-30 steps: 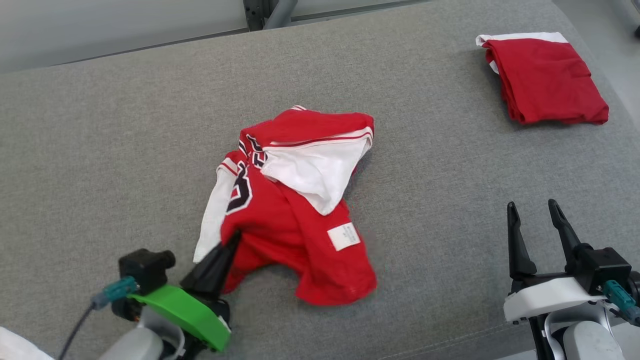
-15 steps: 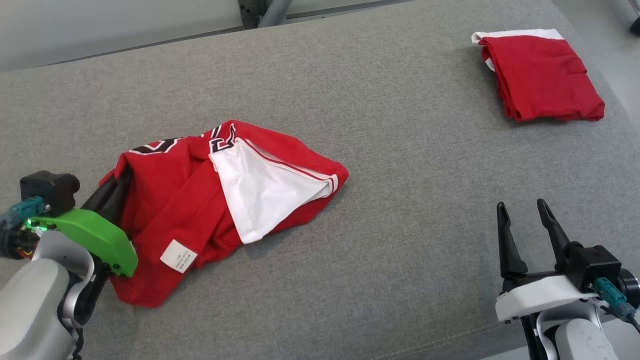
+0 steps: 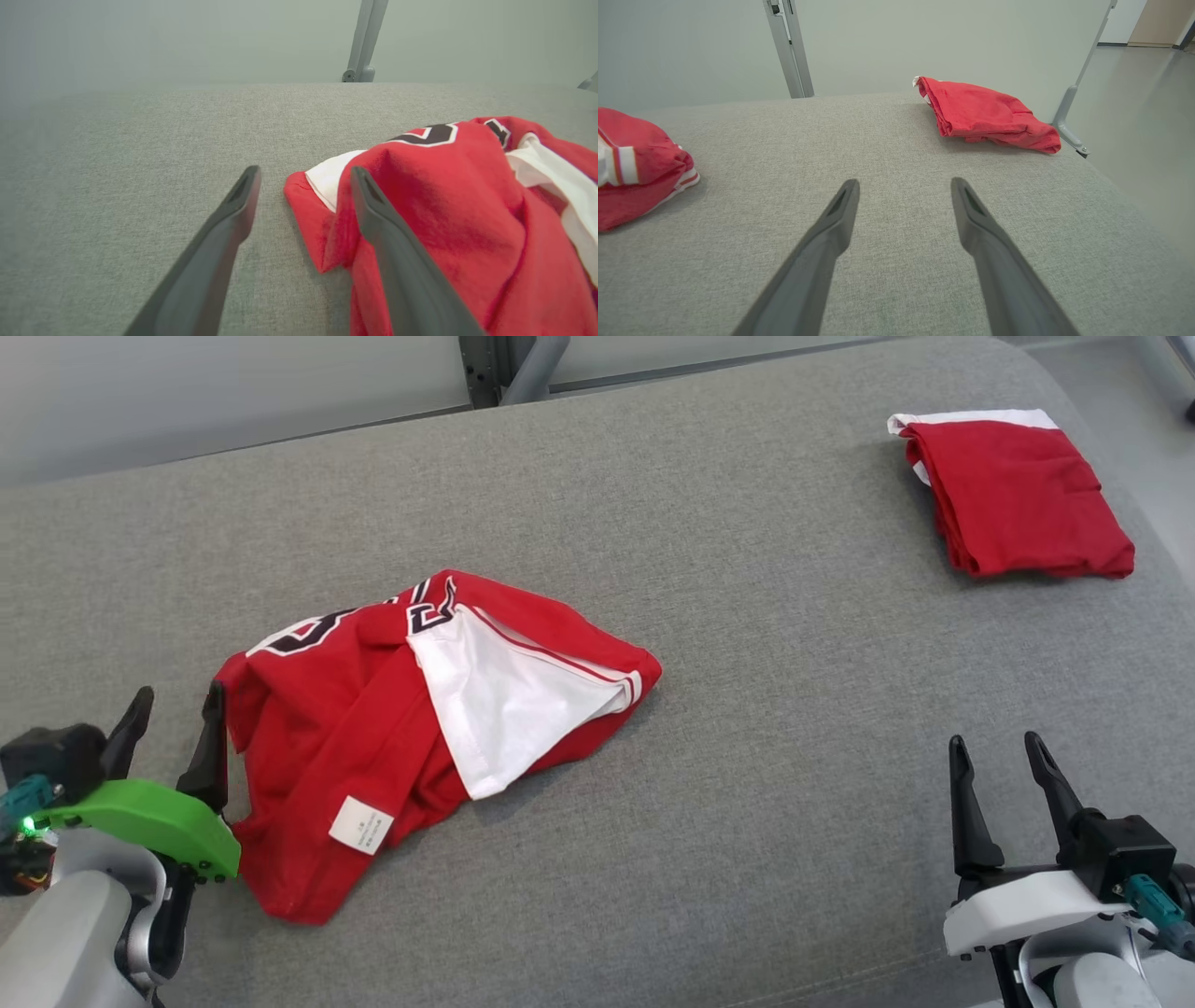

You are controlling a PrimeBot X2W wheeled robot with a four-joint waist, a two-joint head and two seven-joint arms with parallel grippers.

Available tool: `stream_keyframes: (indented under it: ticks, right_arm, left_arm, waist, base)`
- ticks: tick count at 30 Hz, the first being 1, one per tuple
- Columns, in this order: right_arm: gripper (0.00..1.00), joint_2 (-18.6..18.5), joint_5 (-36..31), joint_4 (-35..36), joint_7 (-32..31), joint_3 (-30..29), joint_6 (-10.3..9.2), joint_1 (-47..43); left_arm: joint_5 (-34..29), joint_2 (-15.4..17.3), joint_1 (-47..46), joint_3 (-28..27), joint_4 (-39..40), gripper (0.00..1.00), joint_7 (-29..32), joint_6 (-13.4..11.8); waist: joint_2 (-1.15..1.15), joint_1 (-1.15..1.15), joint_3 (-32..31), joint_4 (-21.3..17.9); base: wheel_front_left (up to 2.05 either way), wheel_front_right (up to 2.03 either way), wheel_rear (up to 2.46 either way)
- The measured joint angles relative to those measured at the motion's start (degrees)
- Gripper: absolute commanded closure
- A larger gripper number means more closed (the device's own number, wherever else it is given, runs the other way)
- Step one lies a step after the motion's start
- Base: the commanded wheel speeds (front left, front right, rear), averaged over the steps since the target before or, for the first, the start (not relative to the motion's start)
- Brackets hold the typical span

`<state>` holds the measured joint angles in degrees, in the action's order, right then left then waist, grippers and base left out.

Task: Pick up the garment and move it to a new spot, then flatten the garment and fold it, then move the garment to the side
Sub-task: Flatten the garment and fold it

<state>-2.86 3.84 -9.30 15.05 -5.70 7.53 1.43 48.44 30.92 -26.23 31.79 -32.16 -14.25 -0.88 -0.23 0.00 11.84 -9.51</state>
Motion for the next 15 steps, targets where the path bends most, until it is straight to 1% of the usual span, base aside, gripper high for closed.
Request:
stream_keyframes:
  ticks: [3,6,10,13,15]
  right_arm:
    - [0.0,0.0,0.0,0.0,0.0,-0.1,0.0,-0.4]
    - [0.0,0.0,-0.1,0.1,0.0,0.0,0.0,-0.9]
    - [0.0,0.0,-0.1,0.2,0.0,0.1,0.0,-1.1]
    - [0.0,0.0,-0.5,0.2,0.0,0.4,0.0,-1.1]
    - [0.0,0.0,-0.5,0.2,0.0,0.2,0.0,-1.1]
  left_arm:
    - [0.9,0.1,4.2,-3.2,5.4,0.0,-0.5,-2.7]
    - [1.5,-0.3,10.1,-4.1,11.9,0.0,-0.5,-4.7]
    - [2.4,-1.7,17.0,-2.3,19.5,0.0,0.2,-6.8]
    - [3.1,-3.4,21.6,0.3,23.4,0.0,2.1,-7.8]
    - [2.9,-3.4,22.3,1.2,24.2,0.0,2.6,-8.3]
  waist:
    - [0.0,0.0,-0.8,1.0]
    - [0.0,0.0,-1.5,2.1]
    - [0.0,0.0,-1.8,3.7]
    - [0.0,0.0,-1.4,4.7]
    - [0.0,0.0,-1.1,5.1]
  base:
    - [0.0,0.0,0.0]
    - [0.0,0.0,0.0]
    - [0.0,0.0,0.0]
    - [0.0,0.0,0.0]
    - [0.0,0.0,0.0]
